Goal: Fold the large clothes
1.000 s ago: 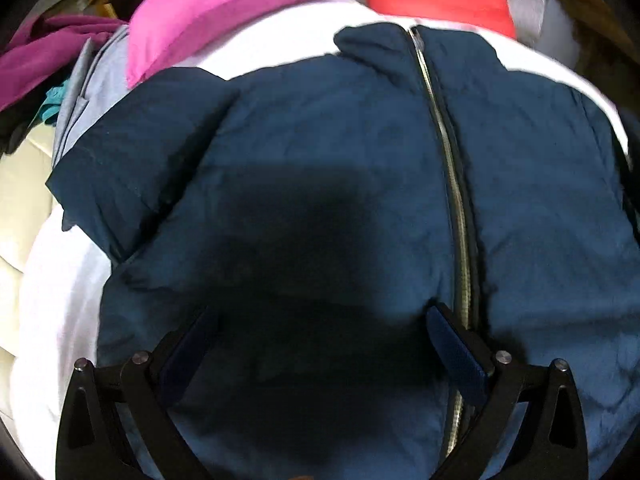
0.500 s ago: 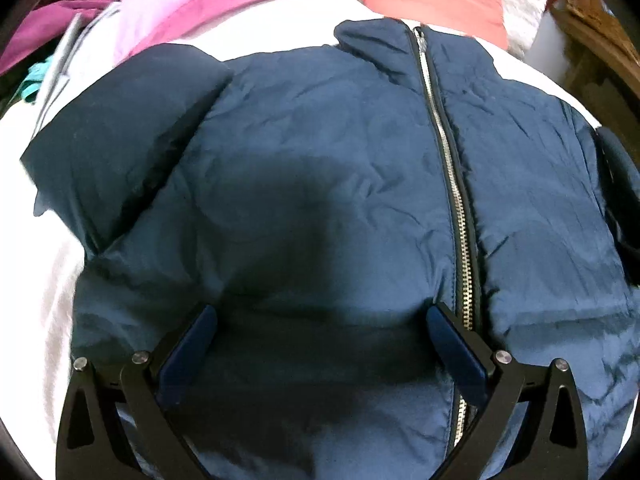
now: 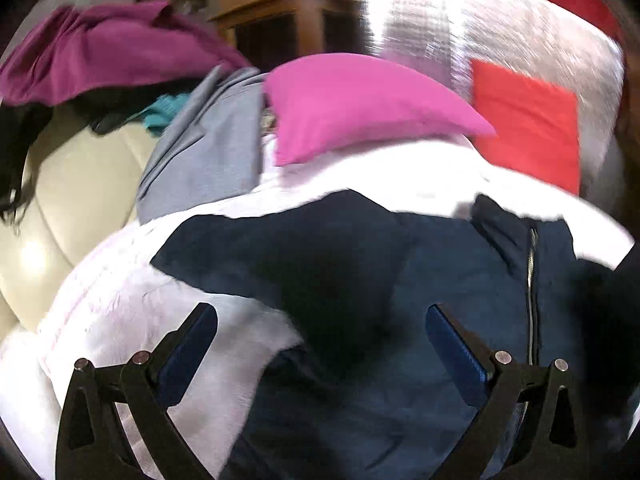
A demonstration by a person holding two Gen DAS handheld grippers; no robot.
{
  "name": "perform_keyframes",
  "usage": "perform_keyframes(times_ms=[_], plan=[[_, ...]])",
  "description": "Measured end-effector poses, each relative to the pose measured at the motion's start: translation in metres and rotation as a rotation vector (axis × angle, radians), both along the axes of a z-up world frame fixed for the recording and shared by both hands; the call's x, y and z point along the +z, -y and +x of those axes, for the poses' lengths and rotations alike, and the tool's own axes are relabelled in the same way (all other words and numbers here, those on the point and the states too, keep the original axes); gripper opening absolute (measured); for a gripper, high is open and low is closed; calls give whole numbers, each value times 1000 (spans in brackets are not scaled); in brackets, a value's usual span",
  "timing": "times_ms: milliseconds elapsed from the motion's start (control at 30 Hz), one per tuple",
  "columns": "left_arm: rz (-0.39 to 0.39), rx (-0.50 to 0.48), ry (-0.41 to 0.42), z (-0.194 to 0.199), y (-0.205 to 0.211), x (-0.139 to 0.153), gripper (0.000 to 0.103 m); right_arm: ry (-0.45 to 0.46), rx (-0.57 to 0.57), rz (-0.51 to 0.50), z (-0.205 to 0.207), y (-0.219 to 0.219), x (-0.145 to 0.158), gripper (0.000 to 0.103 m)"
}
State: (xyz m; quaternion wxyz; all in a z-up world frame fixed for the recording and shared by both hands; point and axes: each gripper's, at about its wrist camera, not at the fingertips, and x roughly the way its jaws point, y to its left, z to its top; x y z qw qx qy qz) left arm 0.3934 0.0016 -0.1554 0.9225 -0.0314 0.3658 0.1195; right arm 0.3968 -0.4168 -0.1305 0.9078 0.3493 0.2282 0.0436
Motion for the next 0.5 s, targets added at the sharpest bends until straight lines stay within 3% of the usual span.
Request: perform_keyframes(times_ms=[133, 200, 233, 300, 333, 400, 500], plan=[[-13, 70, 23, -4, -22, 3, 103, -50, 123, 9, 17, -83, -29, 18], [-38, 81, 25, -7, -36, 7, 103, -97, 166, 56, 25, -112, -53, 19], [-50, 81, 23, -2, -41, 4, 103, -164, 179, 78, 27, -135, -79, 21], [-63, 78, 14, -1, -47, 4, 103, -205, 189, 97, 30, -146, -95, 33], [-67, 73, 7, 0, -47, 4, 103, -232, 198, 116, 31, -147, -107, 46], [-72, 61, -8, 1, -47, 2, 103, -279, 215, 170, 31, -150, -126, 58], [-89, 28, -25, 4, -41, -1, 103, -243, 195, 234, 15, -132, -129, 58]])
